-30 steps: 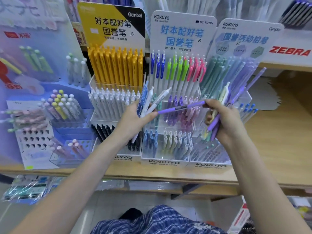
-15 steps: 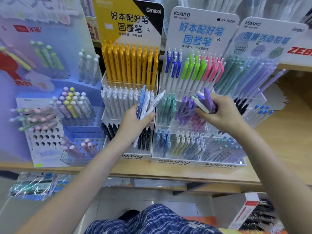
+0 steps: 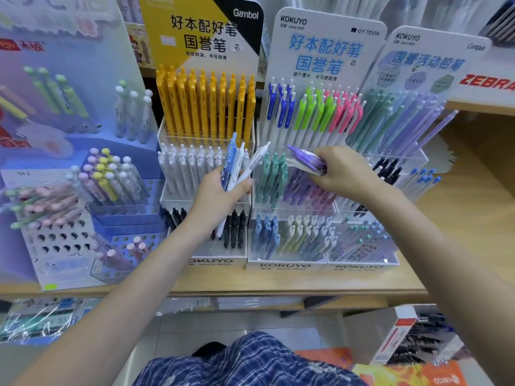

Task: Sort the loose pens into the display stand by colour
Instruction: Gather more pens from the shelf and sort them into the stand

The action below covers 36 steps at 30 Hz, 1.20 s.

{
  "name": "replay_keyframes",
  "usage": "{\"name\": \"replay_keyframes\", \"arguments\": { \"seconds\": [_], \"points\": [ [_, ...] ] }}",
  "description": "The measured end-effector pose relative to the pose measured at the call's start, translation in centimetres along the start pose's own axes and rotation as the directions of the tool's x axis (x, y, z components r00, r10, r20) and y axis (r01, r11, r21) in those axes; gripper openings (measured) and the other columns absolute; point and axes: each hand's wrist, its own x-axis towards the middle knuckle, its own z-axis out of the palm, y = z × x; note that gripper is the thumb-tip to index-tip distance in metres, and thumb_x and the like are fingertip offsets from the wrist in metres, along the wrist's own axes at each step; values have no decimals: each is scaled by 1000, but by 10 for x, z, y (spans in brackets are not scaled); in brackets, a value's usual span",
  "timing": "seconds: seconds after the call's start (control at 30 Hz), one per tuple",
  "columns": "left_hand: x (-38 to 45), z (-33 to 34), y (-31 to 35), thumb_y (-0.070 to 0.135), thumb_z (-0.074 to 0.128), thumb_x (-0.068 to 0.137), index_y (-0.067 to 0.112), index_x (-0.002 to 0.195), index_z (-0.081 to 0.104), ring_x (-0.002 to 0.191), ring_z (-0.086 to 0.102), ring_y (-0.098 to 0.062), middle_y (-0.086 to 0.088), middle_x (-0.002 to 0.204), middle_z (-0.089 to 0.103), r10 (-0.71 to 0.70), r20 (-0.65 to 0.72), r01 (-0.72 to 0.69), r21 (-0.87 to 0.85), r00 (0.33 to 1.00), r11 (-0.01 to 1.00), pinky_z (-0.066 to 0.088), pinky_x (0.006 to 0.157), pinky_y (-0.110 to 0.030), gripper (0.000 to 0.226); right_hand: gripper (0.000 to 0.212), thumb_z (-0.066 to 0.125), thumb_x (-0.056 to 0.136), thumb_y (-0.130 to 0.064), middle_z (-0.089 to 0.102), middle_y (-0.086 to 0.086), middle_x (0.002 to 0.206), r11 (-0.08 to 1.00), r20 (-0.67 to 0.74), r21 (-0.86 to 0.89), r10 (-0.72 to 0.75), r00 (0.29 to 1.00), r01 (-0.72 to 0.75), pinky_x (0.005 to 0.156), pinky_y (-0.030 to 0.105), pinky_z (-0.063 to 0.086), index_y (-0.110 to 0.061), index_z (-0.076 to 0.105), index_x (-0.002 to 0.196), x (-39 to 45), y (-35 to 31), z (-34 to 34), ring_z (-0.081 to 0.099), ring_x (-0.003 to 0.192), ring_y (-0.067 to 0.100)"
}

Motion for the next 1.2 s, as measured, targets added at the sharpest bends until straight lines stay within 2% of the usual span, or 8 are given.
{"name": "replay_keyframes", "arguments": {
  "seconds": [0.17, 0.43, 0.7, 0.8, 0.87, 0.93, 1.07, 1.2],
  "points": [
    [3, 0, -1, 21, 61, 88, 24, 88, 56, 61, 50, -11, -10, 81, 62, 14, 7, -14, -8, 1000, 1000, 44, 62, -28, 6, 8, 55, 83, -9, 43, -1, 74, 994, -107, -109, -39, 994, 27, 55, 31, 32, -7, 50, 79, -4, -3, 5, 44, 71, 24],
    [1, 3, -3, 19, 60, 88, 18, 90, 56, 60, 51, -10, -6, 80, 61, -1, 28, 1, -32, 1000, 999, 45, 59, -22, 4, 16, 53, 84, -8, 43, 2, 67, 981, -62, -191, -48, 997, 35, 45, 25, 20, -8, 43, 72, 12, -9, 4, 42, 65, 24],
    [-3, 6, 1, 16, 60, 89, 20, 93, 57, 57, 53, -4, 0, 75, 62, -38, 43, 43, -124, 998, 991, 43, 51, -12, 6, 15, 55, 84, -9, 39, -2, 64, 974, 14, -219, -55, 998, 57, 48, 26, 26, -10, 45, 73, 19, -12, 0, 45, 66, 23],
    [-3, 1, 2, 15, 61, 88, 18, 90, 58, 52, 53, 1, 2, 71, 63, -64, 71, 75, -153, 995, 985, 44, 51, -13, 4, 20, 62, 87, -18, 43, -1, 62, 992, -161, 112, 83, 984, -65, 50, 27, 31, -9, 49, 74, 2, -15, 1, 42, 55, 16],
    [-2, -1, 4, 16, 62, 87, 18, 85, 57, 50, 51, 0, 2, 70, 62, -57, 137, 71, -103, 989, 992, 45, 53, -17, 6, 18, 67, 85, -18, 52, 1, 58, 702, -132, 699, 312, 941, -135, 44, 24, 38, -7, 56, 75, -13, -27, -5, 42, 44, 11],
    [-3, 2, 9, 17, 63, 87, 18, 83, 55, 51, 50, -4, 0, 71, 61, -38, 228, 49, -41, 973, 998, 43, 55, -19, 8, 15, 68, 84, -18, 63, 4, 65, 368, 57, 908, 362, 931, -199, 40, 22, 42, -6, 59, 84, -23, -42, -8, 44, 41, 11],
    [-7, 11, 14, 17, 59, 89, 14, 84, 57, 51, 50, -1, 2, 68, 64, 6, 315, 23, -88, 949, 996, 42, 51, -17, 6, 11, 67, 84, -9, 63, 7, 63, 257, 119, 934, 430, 895, -248, 41, 22, 40, -5, 59, 79, -27, -48, -3, 43, 39, 10],
    [-11, 2, 9, 15, 55, 91, 11, 84, 60, 49, 46, -3, 5, 60, 65, -108, 220, 172, -293, 969, 941, 40, 46, -14, 9, 7, 65, 85, -7, 64, 15, 73, 204, 93, 955, 485, 869, -216, 43, 23, 41, -5, 62, 79, -33, -33, -5, 43, 40, 10]
  ]
}}
